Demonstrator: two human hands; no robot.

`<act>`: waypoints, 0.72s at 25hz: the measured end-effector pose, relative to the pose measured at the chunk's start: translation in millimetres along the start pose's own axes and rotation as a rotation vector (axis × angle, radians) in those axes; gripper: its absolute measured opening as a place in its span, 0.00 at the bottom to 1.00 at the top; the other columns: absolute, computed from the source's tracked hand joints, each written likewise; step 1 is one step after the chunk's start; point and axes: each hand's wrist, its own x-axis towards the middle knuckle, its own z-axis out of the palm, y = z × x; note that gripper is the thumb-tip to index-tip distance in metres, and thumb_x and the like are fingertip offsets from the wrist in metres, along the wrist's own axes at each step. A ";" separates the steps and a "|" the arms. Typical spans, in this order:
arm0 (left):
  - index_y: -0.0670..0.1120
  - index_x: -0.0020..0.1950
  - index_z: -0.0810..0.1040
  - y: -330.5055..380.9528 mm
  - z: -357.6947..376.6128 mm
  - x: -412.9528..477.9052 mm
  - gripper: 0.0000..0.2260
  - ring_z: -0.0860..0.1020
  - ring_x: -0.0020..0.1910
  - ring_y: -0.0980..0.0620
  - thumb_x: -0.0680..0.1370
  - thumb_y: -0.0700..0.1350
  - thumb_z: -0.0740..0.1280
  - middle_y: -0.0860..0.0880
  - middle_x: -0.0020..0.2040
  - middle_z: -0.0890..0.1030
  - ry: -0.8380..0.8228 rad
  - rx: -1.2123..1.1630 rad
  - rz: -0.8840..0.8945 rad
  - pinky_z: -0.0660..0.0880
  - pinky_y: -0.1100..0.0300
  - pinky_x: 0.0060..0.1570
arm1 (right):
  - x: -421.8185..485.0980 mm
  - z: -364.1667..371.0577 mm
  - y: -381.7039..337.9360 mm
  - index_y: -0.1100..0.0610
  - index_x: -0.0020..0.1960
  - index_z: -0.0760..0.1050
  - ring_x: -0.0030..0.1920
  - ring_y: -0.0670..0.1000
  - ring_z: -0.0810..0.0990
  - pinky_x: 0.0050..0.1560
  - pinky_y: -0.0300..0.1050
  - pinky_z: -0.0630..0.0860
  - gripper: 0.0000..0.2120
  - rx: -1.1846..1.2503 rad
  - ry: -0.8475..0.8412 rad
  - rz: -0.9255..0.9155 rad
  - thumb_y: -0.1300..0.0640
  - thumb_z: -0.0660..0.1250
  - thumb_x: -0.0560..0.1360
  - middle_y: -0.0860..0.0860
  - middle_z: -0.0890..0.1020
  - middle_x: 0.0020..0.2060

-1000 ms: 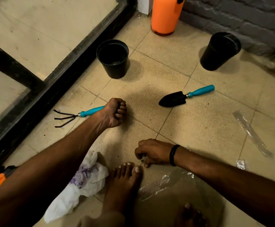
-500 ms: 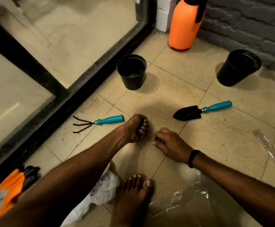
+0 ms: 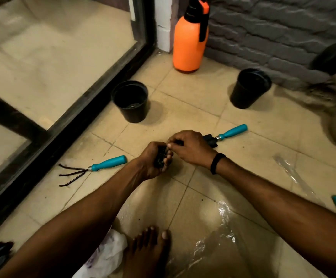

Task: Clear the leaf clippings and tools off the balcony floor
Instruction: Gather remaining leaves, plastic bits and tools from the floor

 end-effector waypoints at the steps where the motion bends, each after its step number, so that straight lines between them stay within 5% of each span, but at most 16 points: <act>1: 0.49 0.35 0.70 -0.1 2.5 6.2 0.15 0.64 0.21 0.57 0.82 0.46 0.56 0.52 0.28 0.68 -0.025 -0.002 -0.012 0.60 0.67 0.17 | 0.4 -11.9 3.4 0.55 0.52 0.84 0.47 0.42 0.78 0.52 0.39 0.75 0.08 0.023 0.040 0.033 0.54 0.68 0.77 0.48 0.84 0.48; 7: 0.52 0.32 0.62 -0.4 80.6 39.0 0.16 0.58 0.17 0.58 0.80 0.44 0.55 0.55 0.25 0.60 -0.200 0.016 -0.144 0.51 0.68 0.16 | -20.9 -94.9 62.0 0.54 0.34 0.79 0.40 0.44 0.79 0.44 0.42 0.74 0.11 0.130 0.308 0.286 0.54 0.70 0.75 0.46 0.83 0.37; 13: 0.51 0.26 0.63 -38.9 207.0 53.4 0.19 0.58 0.17 0.58 0.78 0.44 0.55 0.55 0.23 0.60 -0.391 0.247 -0.249 0.53 0.68 0.13 | -101.7 -160.8 116.5 0.59 0.42 0.83 0.32 0.40 0.76 0.37 0.41 0.75 0.06 0.317 0.544 0.545 0.57 0.72 0.74 0.40 0.78 0.27; 16: 0.51 0.24 0.63 -71.5 263.7 50.1 0.22 0.57 0.17 0.59 0.79 0.44 0.52 0.56 0.23 0.58 -0.502 0.431 -0.317 0.50 0.68 0.16 | -158.4 -164.6 136.4 0.59 0.42 0.84 0.37 0.43 0.80 0.43 0.40 0.77 0.07 0.293 0.765 0.701 0.56 0.71 0.73 0.42 0.82 0.31; 18: 0.50 0.23 0.62 -89.3 292.5 45.3 0.23 0.55 0.17 0.59 0.80 0.45 0.51 0.57 0.24 0.54 -0.598 0.533 -0.382 0.51 0.67 0.14 | -195.4 -150.9 148.1 0.59 0.43 0.84 0.43 0.46 0.82 0.43 0.30 0.73 0.06 0.237 0.936 0.837 0.57 0.70 0.73 0.49 0.86 0.39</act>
